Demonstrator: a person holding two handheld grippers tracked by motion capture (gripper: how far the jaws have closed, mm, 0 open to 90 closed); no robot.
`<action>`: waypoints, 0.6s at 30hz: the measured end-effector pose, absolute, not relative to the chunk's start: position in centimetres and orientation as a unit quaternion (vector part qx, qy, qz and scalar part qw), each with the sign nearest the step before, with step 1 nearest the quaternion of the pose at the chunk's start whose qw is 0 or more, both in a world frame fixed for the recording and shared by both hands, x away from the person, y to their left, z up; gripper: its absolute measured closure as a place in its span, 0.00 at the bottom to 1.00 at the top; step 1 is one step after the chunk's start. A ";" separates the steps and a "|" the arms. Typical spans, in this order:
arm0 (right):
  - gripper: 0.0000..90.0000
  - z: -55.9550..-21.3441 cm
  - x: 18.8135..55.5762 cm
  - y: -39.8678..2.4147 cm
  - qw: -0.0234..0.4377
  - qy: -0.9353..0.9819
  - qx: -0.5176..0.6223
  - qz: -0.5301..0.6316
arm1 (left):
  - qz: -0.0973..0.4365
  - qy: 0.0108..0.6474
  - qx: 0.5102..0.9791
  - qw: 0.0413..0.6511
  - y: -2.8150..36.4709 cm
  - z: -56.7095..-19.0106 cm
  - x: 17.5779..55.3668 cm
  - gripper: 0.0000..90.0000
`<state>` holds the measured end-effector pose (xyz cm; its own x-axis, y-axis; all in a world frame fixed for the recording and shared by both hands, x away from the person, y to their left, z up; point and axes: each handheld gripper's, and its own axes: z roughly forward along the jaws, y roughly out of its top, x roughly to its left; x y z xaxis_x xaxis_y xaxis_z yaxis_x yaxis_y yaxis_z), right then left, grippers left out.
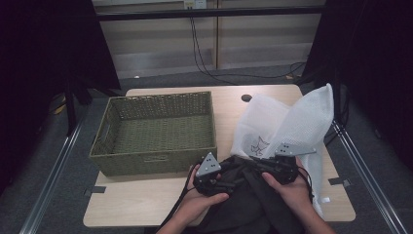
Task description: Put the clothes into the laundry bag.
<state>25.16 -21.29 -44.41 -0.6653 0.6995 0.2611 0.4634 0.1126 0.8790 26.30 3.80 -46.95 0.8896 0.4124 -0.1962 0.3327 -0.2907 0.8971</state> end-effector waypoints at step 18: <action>0.92 -42.1 24.2 -20.8 0.103 0.723 0.328 0.599 | 0.115 0.306 0.745 0.582 1.5 -46.7 24.6 0.80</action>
<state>24.23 -20.83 -42.07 -0.7641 0.5972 0.2440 0.3512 0.0679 0.9338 24.55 1.48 -46.66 0.7870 0.5885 -0.1854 0.3217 -0.1350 0.9372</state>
